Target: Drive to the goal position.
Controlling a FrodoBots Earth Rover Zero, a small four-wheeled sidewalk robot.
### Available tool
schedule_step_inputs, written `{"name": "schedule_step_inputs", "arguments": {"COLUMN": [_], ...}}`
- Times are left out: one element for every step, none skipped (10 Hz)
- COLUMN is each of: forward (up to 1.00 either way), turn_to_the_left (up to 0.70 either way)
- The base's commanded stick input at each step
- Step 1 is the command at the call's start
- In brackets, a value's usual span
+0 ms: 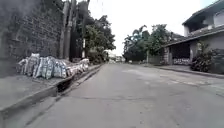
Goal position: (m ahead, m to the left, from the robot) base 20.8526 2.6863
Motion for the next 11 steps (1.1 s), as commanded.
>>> {"name": "schedule_step_inputs", "arguments": {"forward": [1.00, 1.00, 1.00, 1.00, 1.00, 1.00, 1.00, 1.00, 1.00, 1.00, 1.00], "turn_to_the_left": [-0.40, -0.31, -0.07, 0.00, 0.04, 0.09, 0.05, 0.02, 0.03, 0.01, 0.02]}}
